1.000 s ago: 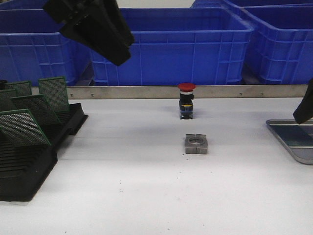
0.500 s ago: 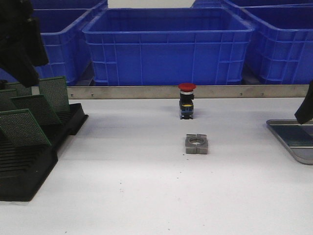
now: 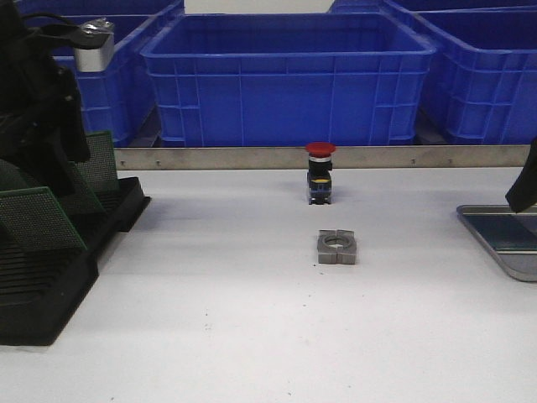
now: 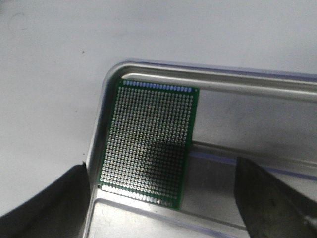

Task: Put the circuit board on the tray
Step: 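Grasp a second green board in the rack with the left gripper, then lift the board and pass it to the right gripper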

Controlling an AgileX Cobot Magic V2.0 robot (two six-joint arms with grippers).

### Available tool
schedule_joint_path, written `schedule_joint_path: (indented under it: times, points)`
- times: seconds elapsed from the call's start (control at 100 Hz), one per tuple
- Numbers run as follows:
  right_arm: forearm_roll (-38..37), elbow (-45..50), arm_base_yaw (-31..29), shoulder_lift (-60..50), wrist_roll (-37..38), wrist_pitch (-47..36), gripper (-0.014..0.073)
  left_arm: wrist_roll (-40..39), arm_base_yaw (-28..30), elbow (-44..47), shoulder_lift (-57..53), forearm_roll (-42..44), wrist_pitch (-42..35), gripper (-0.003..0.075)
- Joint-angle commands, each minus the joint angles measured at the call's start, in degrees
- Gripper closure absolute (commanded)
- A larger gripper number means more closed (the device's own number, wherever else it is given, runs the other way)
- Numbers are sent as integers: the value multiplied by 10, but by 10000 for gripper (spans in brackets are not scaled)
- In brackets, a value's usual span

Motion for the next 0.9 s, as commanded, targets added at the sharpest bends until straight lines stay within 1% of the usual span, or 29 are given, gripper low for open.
schedule_joint_path:
  times: [0.0,0.1,0.12,0.13,0.2,0.36,0.52,0.66,0.73,0.89]
  points:
    - [10,-15,-4,-22,-1,-1,-20,-7,1,-17,-24,-6,-18,397]
    - [10,-15,-4,-22,-1,-1,-20,-7,1,-17,-21,8,-17,587]
    - [10,-15,-4,-22,-1,-1,-20,-7,1,-17,-21,8,-15,612]
    - [10,-15,-4,-22,-1,-1,-20,-7,1,-17,-21,8,-14,648]
    - [10,-15,-4,-22,-1,-1,-20,-7,1,-17,-20,8,-11,736]
    - [10,-16,-4,-22,-1,0,-20,-7,0,-26,-21,8,4,737]
    - [9,-31,-4,-37,-4,50,-20,-7,-3,-67,-31,7,74,737]
    - [8,-45,-2,-68,-39,84,-20,-7,-13,-120,-35,-7,154,737]
    - [8,-48,2,-87,-64,95,-20,-7,-21,-144,-35,-41,187,737]
    - [8,-49,33,-136,-152,110,-20,-2,-45,-167,-37,-160,185,737]
